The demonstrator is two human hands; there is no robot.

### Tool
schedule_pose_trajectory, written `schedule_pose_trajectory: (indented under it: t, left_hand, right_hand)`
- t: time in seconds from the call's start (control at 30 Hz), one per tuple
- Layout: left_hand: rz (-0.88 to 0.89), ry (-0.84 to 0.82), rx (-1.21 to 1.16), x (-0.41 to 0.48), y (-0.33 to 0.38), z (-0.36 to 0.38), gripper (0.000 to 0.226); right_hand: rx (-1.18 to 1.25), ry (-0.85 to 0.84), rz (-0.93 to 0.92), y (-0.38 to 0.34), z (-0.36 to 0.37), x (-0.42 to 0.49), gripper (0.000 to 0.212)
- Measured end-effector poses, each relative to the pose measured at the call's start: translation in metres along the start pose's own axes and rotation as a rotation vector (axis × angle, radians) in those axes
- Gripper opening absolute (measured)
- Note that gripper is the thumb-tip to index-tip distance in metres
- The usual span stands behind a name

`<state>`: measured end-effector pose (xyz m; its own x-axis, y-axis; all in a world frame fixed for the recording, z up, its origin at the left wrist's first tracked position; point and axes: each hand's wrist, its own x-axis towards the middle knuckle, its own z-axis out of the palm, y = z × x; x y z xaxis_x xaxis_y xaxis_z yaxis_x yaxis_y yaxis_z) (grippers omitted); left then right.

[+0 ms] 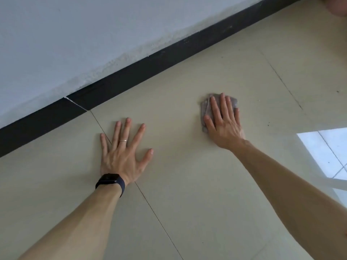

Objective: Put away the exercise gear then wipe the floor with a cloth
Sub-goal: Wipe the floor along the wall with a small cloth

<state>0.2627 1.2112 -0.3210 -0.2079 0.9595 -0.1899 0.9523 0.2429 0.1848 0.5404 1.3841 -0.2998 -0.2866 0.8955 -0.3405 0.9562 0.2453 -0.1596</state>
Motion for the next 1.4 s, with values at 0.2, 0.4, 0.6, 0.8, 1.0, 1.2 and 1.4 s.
schedule_pose_trajectory:
  t: [0.2,0.4,0.6,0.8,1.0,1.2,1.4]
  left_hand:
    - [0.002,0.016,0.022,0.002,-0.002,0.003,0.078]
    - [0.008,-0.003,0.079,0.003,0.001,0.0,0.081]
    - [-0.023,-0.086,0.135,0.003,0.006,-0.009,0.082]
    - [-0.009,-0.075,0.139,0.003,0.004,-0.007,0.081]
    - [0.007,-0.065,0.13,0.004,0.003,-0.005,0.081]
    - [-0.014,-0.074,0.108,0.003,0.005,-0.008,0.08]
    - [0.001,-0.049,0.11,0.002,0.001,-0.004,0.079]
  right_hand:
    - [0.078,0.016,0.146,-0.048,-0.024,0.106,0.066]
    - [0.09,0.107,0.058,-0.077,-0.016,0.125,0.067]
    - [-0.014,0.064,-0.378,-0.092,0.01,0.048,0.064]
    - [0.096,0.072,-0.025,-0.063,-0.013,0.099,0.068]
    - [0.121,0.118,0.163,-0.075,-0.021,0.133,0.068]
    - [-0.075,0.069,-0.534,-0.099,0.013,0.047,0.064]
    - [0.048,0.1,-0.039,-0.044,-0.016,0.103,0.067]
